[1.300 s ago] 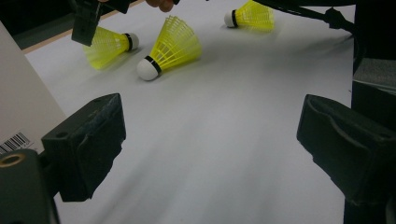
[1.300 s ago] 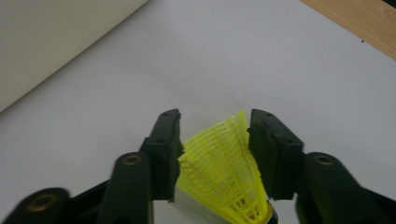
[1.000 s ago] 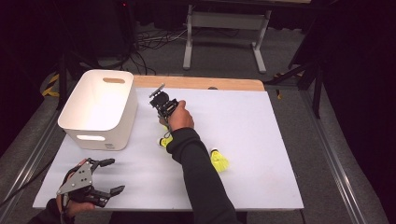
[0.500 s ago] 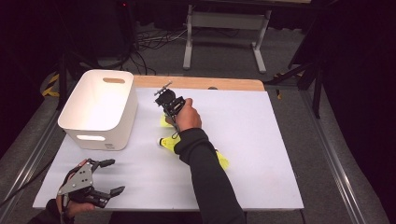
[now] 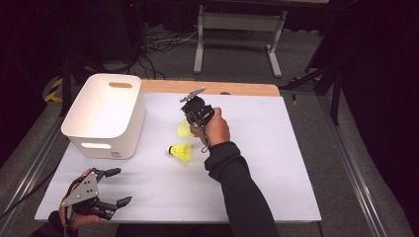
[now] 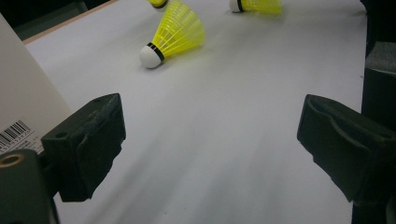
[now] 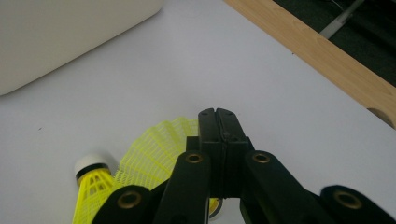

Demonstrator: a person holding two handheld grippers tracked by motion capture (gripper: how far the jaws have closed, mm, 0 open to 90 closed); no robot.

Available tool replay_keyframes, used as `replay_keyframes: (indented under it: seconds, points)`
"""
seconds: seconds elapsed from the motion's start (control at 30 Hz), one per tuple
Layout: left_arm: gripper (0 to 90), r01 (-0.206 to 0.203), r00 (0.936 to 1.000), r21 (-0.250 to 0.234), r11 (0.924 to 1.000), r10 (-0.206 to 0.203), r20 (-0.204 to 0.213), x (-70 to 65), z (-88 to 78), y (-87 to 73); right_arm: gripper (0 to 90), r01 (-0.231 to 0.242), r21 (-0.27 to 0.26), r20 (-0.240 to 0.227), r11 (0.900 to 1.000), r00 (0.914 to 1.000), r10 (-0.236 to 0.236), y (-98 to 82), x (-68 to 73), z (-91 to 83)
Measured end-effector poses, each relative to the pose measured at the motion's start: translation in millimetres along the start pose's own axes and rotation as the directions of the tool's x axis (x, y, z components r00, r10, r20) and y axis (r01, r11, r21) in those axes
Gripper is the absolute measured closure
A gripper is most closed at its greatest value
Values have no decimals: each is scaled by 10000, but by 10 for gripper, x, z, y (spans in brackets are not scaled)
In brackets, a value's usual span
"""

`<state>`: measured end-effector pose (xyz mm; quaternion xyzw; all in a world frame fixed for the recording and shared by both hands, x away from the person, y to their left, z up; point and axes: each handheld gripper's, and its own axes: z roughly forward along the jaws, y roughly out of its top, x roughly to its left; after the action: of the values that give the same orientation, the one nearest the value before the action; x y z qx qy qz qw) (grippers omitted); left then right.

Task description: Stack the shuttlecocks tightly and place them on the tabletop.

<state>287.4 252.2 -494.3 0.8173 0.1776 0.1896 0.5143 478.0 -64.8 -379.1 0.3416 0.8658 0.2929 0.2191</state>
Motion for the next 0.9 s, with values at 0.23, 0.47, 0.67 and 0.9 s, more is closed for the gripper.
replay_keyframes:
  seconds: [0.23, 0.47, 0.67, 0.9]
  points:
    - [88, 10, 10000, 108, 9999, -10, -61, 3, 20, -5, 900, -478, -295, -900, 9984, 9949, 450, -343, -63, -115]
    - [88, -13, 10000, 221, 9998, 15, -86, -14, 42, -1, 900, -857, -479, -1378, 9952, 9874, 784, -640, -141, -121]
    - [88, -55, 10000, 298, 9995, 57, -63, -14, 55, -3, 899, -1318, -686, -1554, 9889, 9805, 1199, -808, -301, -147]
    - [88, -86, 10000, 385, 9992, 86, -7, -17, 65, -6, 842, -882, -634, -1285, 9941, 9885, 795, -926, -396, -149]
